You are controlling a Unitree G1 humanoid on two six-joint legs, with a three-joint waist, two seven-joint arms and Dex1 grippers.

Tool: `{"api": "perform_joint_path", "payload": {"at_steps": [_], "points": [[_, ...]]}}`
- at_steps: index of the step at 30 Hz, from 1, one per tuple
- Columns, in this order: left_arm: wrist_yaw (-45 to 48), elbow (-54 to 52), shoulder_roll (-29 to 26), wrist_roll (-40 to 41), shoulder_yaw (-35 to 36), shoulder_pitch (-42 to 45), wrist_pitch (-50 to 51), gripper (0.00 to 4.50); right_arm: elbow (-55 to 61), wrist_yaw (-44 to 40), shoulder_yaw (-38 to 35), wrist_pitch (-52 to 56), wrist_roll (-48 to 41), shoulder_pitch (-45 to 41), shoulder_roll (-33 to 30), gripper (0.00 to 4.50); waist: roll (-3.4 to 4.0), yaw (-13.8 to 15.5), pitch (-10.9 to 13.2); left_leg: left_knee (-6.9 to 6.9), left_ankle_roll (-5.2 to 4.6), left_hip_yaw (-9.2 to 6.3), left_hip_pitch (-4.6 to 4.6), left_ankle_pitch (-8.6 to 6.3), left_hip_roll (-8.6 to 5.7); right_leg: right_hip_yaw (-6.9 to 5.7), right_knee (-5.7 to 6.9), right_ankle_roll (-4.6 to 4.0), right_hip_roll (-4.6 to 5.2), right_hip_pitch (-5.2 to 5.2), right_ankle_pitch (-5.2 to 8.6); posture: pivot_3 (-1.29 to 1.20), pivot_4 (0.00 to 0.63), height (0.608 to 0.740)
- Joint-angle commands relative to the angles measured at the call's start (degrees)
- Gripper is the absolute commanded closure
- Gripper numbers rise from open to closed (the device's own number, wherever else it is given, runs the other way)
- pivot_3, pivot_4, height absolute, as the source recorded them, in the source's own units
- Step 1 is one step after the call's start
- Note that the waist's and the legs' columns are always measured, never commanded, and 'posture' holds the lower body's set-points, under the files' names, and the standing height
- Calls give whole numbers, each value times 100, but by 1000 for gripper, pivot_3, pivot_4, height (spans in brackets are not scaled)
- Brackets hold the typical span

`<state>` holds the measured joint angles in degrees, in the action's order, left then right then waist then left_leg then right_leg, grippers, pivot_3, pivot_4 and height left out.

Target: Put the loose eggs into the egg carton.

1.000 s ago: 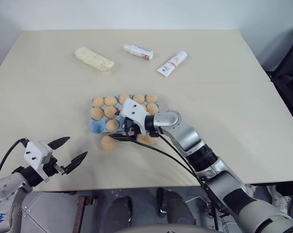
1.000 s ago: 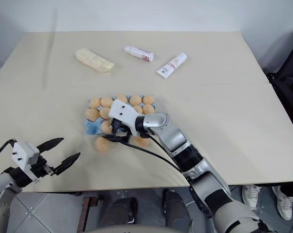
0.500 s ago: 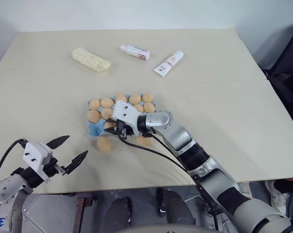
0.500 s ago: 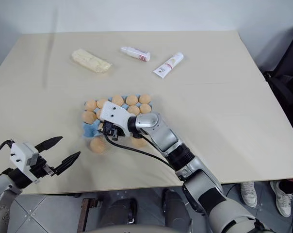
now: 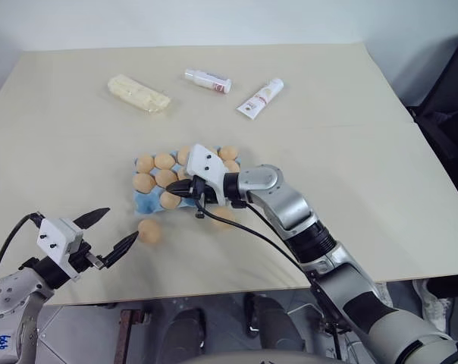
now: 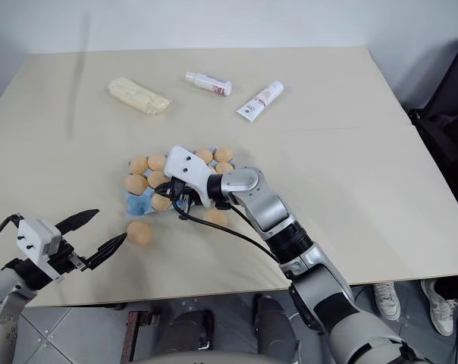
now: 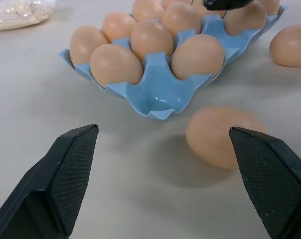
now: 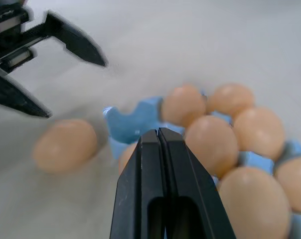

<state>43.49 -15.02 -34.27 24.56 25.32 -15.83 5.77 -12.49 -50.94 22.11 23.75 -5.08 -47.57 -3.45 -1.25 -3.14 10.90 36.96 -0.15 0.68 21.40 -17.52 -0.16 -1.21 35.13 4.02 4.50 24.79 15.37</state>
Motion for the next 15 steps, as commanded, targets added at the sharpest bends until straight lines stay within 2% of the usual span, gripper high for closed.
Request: {"api": "perform_joint_path", "payload": {"at_steps": [1,4,15], "points": [[-4,-80,9,55,14,23,-36,0,48,74,93,-40,31,-95,152,3552,0,-5,0,0,0,0,0,0,0,0,0,0,0,0,0,0,150,740],[-6,-80,2,65,23,5,-43,0,-75,108,217,-114,165,-124,193,2557,0,-5,0,1,0,1,0,0,0,0,0,0,0,0,0,0,150,740],[-40,-137,-20,78,56,-5,-15,0,-429,193,562,-253,589,-195,288,2557,1,-6,0,0,1,1,0,-1,0,0,0,0,1,0,0,0,150,740]]}}
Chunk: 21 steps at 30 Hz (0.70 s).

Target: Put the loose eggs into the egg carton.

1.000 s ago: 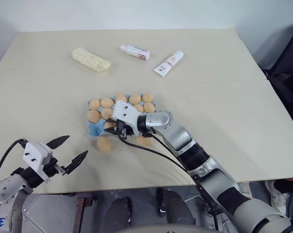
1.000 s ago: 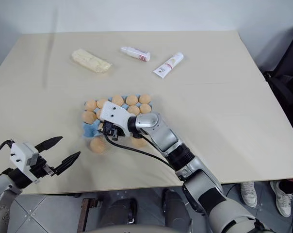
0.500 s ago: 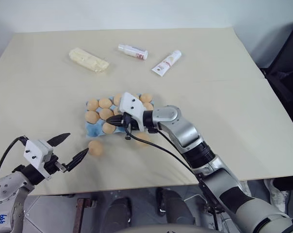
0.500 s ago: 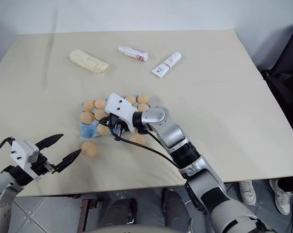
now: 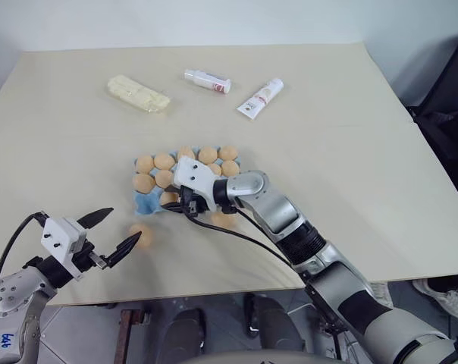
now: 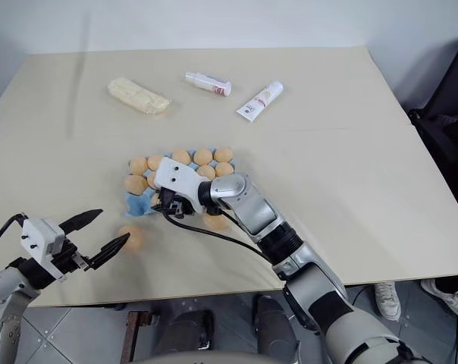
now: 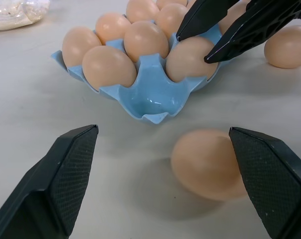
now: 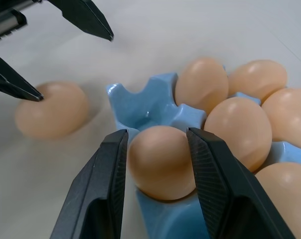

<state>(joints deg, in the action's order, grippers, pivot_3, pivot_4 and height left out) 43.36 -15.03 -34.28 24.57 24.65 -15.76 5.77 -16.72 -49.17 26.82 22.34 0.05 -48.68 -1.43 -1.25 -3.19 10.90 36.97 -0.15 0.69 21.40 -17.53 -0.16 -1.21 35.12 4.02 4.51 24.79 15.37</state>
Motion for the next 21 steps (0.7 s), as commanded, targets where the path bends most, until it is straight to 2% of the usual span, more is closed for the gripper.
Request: {"api": "perform_joint_path", "payload": {"at_steps": [1,12,15,19,21], "points": [[-28,-140,-23,80,127,-12,-13,0,-19,21,95,-117,102,-84,85,2557,0,-1,0,0,0,0,0,0,0,0,0,0,0,0,0,0,150,740],[-34,-148,-49,88,154,26,17,0,-162,-135,220,-159,316,-167,31,2557,0,-5,0,0,0,0,-2,0,0,0,1,0,0,-1,0,0,150,740],[-34,-127,-51,84,149,53,13,0,-279,-126,163,-255,272,-262,103,3082,0,-5,0,0,0,0,-3,0,0,1,2,0,0,-1,0,0,150,740],[-33,-112,-44,77,145,76,12,0,-316,-144,90,-325,218,-320,151,4367,0,-3,0,2,1,0,-5,1,0,0,5,0,0,-3,0,0,150,740],[-40,-114,-38,72,141,85,13,0,-164,-281,15,-281,82,-328,143,4367,0,-1,0,3,1,0,-5,1,0,1,6,0,0,-3,0,0,150,740]]}}
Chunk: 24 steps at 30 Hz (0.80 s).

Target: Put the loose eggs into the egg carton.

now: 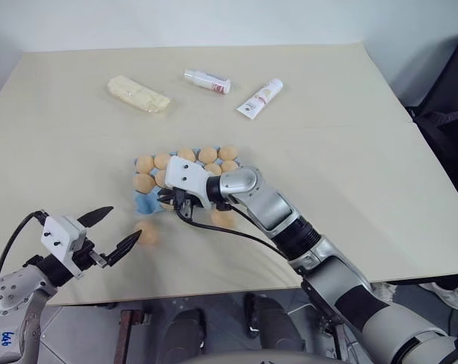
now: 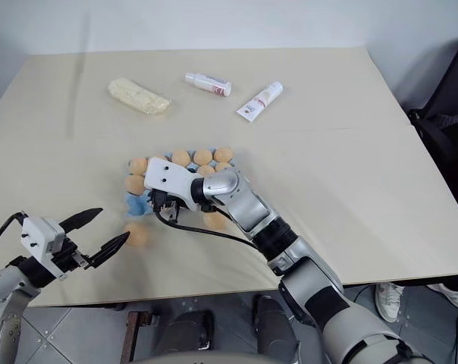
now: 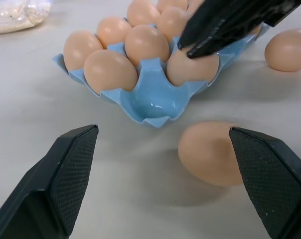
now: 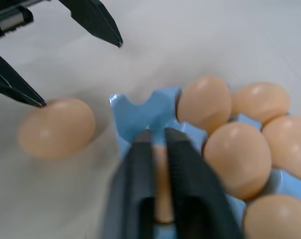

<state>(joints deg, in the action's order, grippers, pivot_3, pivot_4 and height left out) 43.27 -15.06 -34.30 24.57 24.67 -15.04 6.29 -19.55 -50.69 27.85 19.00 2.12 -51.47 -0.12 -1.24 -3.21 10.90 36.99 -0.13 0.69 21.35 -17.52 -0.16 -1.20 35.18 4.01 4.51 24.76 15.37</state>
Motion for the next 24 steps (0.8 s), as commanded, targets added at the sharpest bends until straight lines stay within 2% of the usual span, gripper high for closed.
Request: {"api": "perform_joint_path", "payload": {"at_steps": [1,4,6,8,15,24], "points": [[-35,-111,-34,71,139,18,-38,0,203,-193,-125,85,-192,-46,9,4367,0,2,0,0,0,0,0,0,0,0,0,0,0,0,0,0,150,740],[-28,-75,-27,64,139,24,-63,0,516,-409,-346,392,-561,-8,21,4367,1,1,0,-2,0,0,2,0,0,0,-2,0,0,2,0,0,150,740],[-26,-57,-23,66,134,41,-68,0,616,-482,-386,576,-654,3,-29,3977,1,0,1,-6,0,-1,3,0,0,0,-6,0,0,3,0,0,150,740],[-16,-39,-26,64,134,52,-71,0,699,-563,-322,704,-652,11,-122,3469,1,2,1,-11,0,-1,4,-1,0,-1,-10,0,0,4,0,0,150,740],[2,-14,-30,56,122,83,-79,0,543,-375,-156,569,-369,14,-171,1010,1,-1,1,-14,0,-1,7,-2,0,-1,-14,0,-1,9,0,0,150,740],[4,-75,-34,65,123,59,-47,0,259,-215,69,343,-26,-7,-151,1010,1,-1,1,-14,1,0,14,-2,0,-1,-14,-1,0,18,0,0,150,740]]}}
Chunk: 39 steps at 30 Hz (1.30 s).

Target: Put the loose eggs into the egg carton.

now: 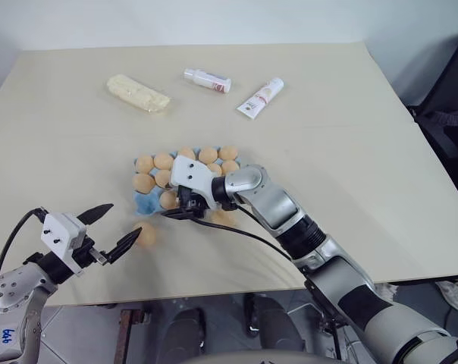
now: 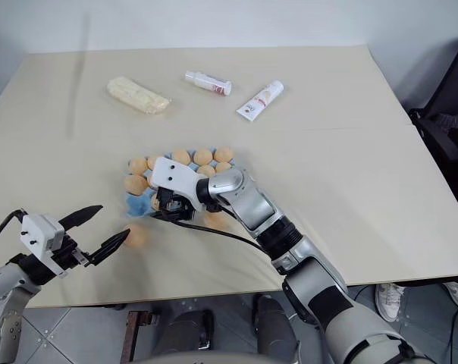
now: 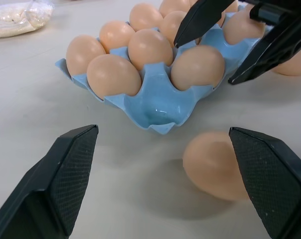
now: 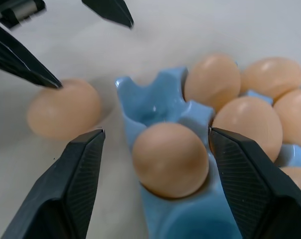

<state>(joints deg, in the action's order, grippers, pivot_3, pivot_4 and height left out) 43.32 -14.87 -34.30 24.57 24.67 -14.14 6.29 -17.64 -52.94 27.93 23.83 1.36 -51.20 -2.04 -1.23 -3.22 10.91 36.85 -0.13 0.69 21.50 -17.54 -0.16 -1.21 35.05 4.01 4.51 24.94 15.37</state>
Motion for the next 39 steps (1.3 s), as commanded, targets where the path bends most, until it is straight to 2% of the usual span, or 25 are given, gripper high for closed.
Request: {"api": "perform_joint_path", "payload": {"at_steps": [1,3,9,11,15,20,26,31,35,39], "points": [[-2,-97,-35,65,126,-32,-46,0,63,12,76,-154,68,-28,50,1010,0,0,0,0,0,0,3,0,0,0,0,0,0,4,0,0,150,740],[-3,-107,-39,68,131,-36,-40,0,51,12,127,-198,117,-28,54,1010,0,1,0,0,0,1,7,1,0,0,2,0,0,9,0,0,150,740],[-9,-104,-42,71,152,-37,-46,0,-68,35,183,-419,252,-94,57,2878,-1,1,0,0,0,2,8,1,0,1,2,0,0,10,0,0,150,740],[-12,-109,-39,71,154,-41,-46,0,-109,51,161,-473,275,-125,79,3250,-1,1,0,2,0,2,8,1,0,0,3,0,0,10,0,0,150,740],[-26,-121,-29,74,157,-48,-43,0,-79,11,-24,-543,96,-192,174,3250,-1,0,0,4,1,2,8,1,0,1,6,0,-1,10,0,0,150,740],[-43,-134,-18,71,153,-59,-39,0,289,-208,-597,-279,-566,-193,218,3250,-1,4,0,3,1,3,9,1,0,1,6,0,0,11,0,0,150,740],[-38,-119,-18,77,155,-70,-47,0,583,-392,-832,-196,-756,-5,-279,3250,-1,11,0,3,-1,2,11,0,-1,1,3,1,0,11,0,0,150,740],[-23,-78,-40,70,121,-4,-40,0,621,-415,-733,-121,-700,236,-654,3250,-1,11,-1,3,-1,3,11,0,-1,1,3,1,0,11,0,0,150,740],[-3,-45,-65,67,97,68,-22,0,637,-366,-618,-153,-601,345,-742,2039,-1,-3,0,3,0,6,11,1,0,3,6,1,-2,16,0,0,150,740],[15,-42,-74,65,81,102,-6,0,677,-289,-628,-202,-593,369,-745,607,-1,13,0,7,3,6,11,4,1,4,14,1,-2,17,0,0,150,740]]}}
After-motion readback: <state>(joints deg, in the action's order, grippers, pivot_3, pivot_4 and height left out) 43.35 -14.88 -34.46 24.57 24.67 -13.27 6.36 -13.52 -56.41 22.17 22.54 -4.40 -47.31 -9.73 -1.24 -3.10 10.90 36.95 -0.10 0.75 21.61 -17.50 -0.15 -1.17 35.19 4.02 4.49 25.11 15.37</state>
